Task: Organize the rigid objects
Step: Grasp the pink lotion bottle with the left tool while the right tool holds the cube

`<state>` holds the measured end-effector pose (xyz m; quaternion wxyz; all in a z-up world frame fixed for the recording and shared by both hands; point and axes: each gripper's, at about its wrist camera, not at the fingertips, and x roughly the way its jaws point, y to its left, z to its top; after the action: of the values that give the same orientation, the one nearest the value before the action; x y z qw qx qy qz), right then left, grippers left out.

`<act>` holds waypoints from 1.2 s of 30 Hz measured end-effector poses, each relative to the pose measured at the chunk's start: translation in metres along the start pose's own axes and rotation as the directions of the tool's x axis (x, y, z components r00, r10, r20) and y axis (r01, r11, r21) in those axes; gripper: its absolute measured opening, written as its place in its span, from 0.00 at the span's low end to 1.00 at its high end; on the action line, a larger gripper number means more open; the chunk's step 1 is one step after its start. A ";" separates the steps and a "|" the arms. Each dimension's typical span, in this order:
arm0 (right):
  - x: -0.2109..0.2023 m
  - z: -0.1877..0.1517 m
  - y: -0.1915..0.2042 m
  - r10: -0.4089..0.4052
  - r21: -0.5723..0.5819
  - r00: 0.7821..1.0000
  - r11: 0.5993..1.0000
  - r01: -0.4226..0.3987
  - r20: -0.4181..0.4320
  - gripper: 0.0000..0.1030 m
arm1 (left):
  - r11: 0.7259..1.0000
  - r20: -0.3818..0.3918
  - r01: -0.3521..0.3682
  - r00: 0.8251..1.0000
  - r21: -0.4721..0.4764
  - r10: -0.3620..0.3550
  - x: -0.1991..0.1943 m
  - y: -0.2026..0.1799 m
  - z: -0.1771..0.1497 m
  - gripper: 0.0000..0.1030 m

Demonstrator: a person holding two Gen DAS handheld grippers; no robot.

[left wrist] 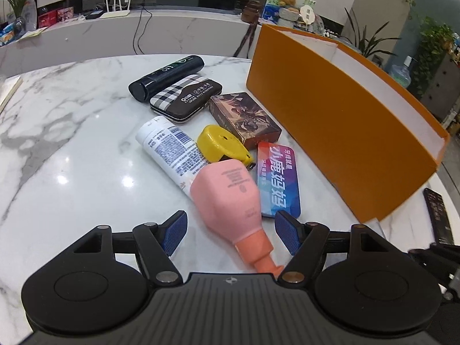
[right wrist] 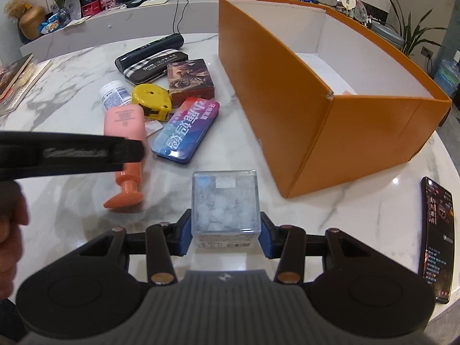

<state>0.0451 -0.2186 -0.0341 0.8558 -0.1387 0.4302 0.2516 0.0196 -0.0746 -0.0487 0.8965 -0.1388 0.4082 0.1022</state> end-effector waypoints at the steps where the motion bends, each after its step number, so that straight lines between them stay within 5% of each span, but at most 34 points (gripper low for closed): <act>1: 0.000 0.000 0.000 0.001 0.000 1.000 1.000 -0.001 0.000 0.46 | 1.000 0.005 -0.012 1.000 0.006 0.012 0.002 -0.002 0.000 0.79; 4: 0.001 0.000 0.000 -0.001 -0.005 1.000 1.000 0.001 -0.003 0.47 | 0.998 0.013 -0.050 0.999 0.027 0.049 0.010 -0.004 -0.002 0.73; 9: 0.001 0.001 0.001 -0.006 -0.018 1.000 1.000 0.006 -0.003 0.47 | 1.000 0.017 0.012 1.000 0.028 -0.013 0.009 0.014 -0.002 0.55; 20: 0.008 0.005 0.019 0.025 -0.082 0.999 0.996 -0.022 0.024 0.47 | 0.990 -0.045 0.041 0.998 0.135 -0.035 -0.011 0.066 -0.013 0.53; 27: 0.017 0.009 0.030 0.011 -0.117 0.998 0.993 -0.005 0.054 0.47 | 0.989 0.063 -0.066 0.996 0.132 0.058 -0.010 0.059 -0.019 0.68; 33: 0.021 0.006 0.028 0.018 -0.099 0.999 0.995 -0.013 0.044 0.47 | 0.986 0.115 -0.105 0.989 0.127 0.090 -0.002 0.056 -0.023 0.65; 36: 0.023 0.007 0.028 0.019 -0.093 0.999 0.996 -0.015 0.049 0.47 | 0.989 0.125 -0.091 0.989 0.118 0.076 -0.001 0.058 -0.021 0.55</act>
<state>0.0456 -0.1850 -0.0488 0.8566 -0.1682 0.3980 0.2819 -0.0132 -0.0274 -0.0711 0.9212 -0.0593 0.3644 0.1225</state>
